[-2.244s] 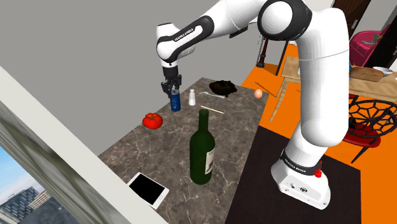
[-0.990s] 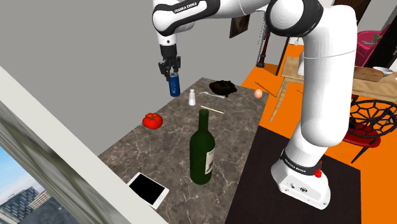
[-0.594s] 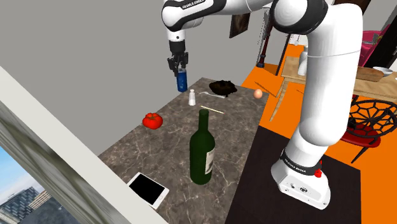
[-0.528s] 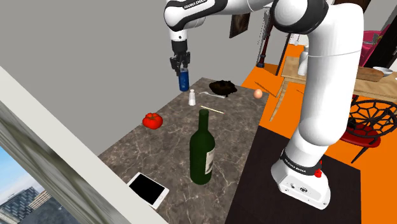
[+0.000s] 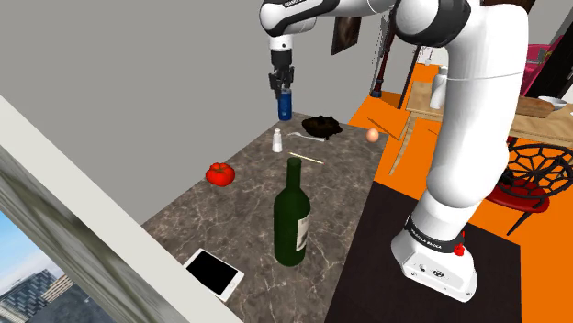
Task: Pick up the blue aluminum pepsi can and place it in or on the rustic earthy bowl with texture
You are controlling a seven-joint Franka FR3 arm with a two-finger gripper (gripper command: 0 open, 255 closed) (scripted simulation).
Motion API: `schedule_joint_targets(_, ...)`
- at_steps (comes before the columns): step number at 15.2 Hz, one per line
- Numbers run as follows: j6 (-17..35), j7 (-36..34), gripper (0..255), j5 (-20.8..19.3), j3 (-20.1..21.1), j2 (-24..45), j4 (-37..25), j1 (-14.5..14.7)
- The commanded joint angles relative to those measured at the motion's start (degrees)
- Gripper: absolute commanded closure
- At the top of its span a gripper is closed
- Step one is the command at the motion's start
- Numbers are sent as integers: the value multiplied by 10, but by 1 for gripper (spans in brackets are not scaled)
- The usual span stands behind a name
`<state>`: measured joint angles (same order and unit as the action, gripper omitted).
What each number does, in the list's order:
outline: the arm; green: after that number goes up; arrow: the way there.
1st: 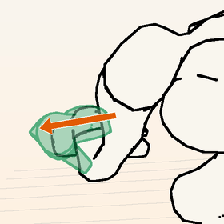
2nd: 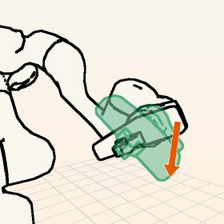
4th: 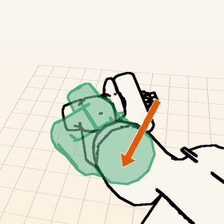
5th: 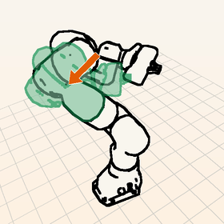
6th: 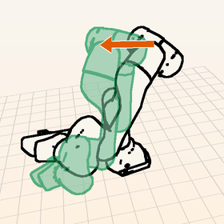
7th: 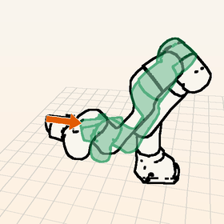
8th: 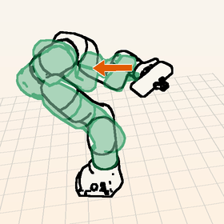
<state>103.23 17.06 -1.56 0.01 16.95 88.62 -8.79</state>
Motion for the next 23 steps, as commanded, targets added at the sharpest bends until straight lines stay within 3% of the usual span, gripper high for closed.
schedule_joint_targets(1, 0, 28, 255, 2, -9, 0, -1, -18)
schedule_joint_targets(11, -36, 149, 255, 13, -49, 48, -88, -99)
schedule_joint_targets(19, -99, 242, 255, 30, -72, 143, -248, -174)
schedule_joint_targets(23, -65, 242, 255, 29, -72, 137, -208, -173)
